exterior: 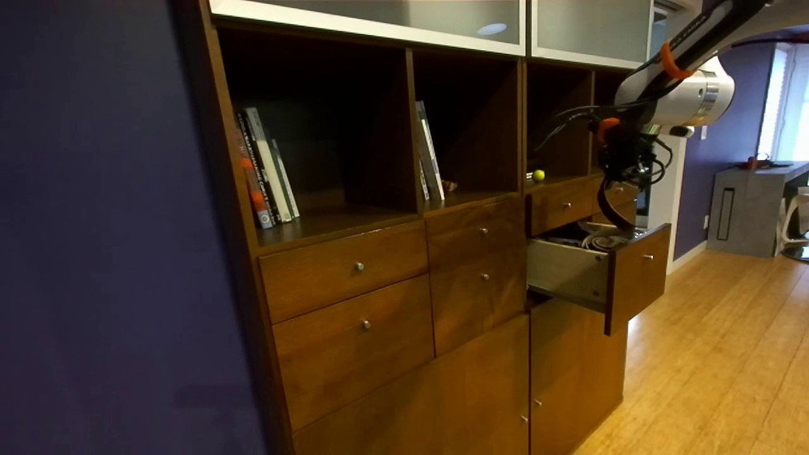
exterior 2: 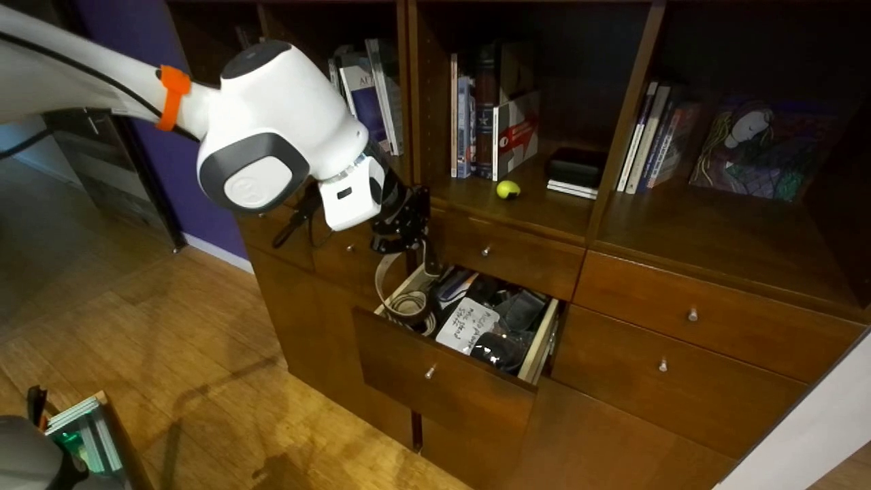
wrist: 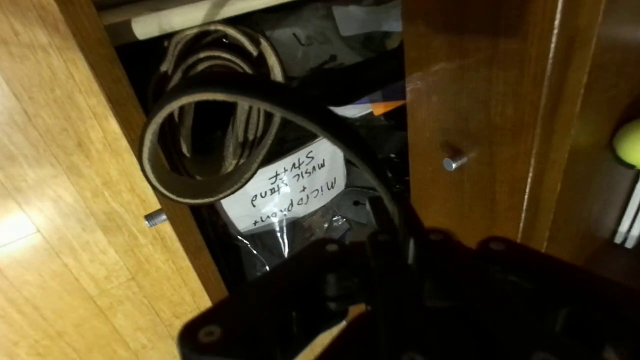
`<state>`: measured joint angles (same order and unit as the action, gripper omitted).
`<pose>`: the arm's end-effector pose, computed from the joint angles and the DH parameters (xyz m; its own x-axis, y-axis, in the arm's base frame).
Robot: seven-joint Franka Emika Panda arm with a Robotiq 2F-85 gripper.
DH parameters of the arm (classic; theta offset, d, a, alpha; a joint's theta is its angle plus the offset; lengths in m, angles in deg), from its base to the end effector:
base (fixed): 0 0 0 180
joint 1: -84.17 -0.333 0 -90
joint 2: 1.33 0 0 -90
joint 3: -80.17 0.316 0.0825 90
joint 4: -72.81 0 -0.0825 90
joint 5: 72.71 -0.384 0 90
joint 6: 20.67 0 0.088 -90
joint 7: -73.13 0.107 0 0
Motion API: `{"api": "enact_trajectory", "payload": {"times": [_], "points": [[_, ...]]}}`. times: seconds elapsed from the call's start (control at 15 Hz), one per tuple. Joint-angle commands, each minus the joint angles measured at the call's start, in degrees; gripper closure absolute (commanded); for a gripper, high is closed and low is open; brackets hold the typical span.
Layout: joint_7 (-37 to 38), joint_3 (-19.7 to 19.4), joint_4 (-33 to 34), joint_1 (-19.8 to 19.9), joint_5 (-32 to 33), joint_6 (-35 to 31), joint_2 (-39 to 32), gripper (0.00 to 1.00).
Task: Remove the belt from the open drawer and put it on top of the drawer
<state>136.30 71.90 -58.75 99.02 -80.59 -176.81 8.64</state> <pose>0.4845 -0.2154 0.4880 -0.0872 -0.9884 0.1244 -0.8291 0.0028 -0.5590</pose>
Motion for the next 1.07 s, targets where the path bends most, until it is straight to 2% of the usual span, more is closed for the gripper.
{"api": "enact_trajectory", "payload": {"times": [0.0,0.13,0.2,0.27,0.4,0.53,0.6,0.67,0.73,0.87,1.0], "points": [[1.1,0.4,2.7,1.2,4.0,-11.5,-4.7,0.99],[3.4,0.7,3.6,2.9,9.5,-18.5,-7.1,0.99],[6.2,0.8,4.2,4.7,14.2,-21.5,-8.6,0.99],[8.4,0.6,5.0,6.0,17.8,-21.8,-9.6,0.99],[15.2,-0.6,7.1,8.3,27.0,-17.7,-11.9,0.99],[19.6,-1.8,8.5,8.1,32.2,-13.7,-13.4,0.99],[20.3,-1.8,8.8,7.7,32.4,-11.4,-13.8,0.99],[20.6,-1.6,8.9,7.2,32.2,-9.8,-14.2,0.7],[20.7,-1.3,8.9,6.9,31.5,-8.7,-14.4,0.68],[19.5,-0.4,8.7,6.3,29.2,-6.9,-14.1,0.56],[15.2,1.9,7.0,5.6,22.6,-3.0,-11.7,0.42]]}}
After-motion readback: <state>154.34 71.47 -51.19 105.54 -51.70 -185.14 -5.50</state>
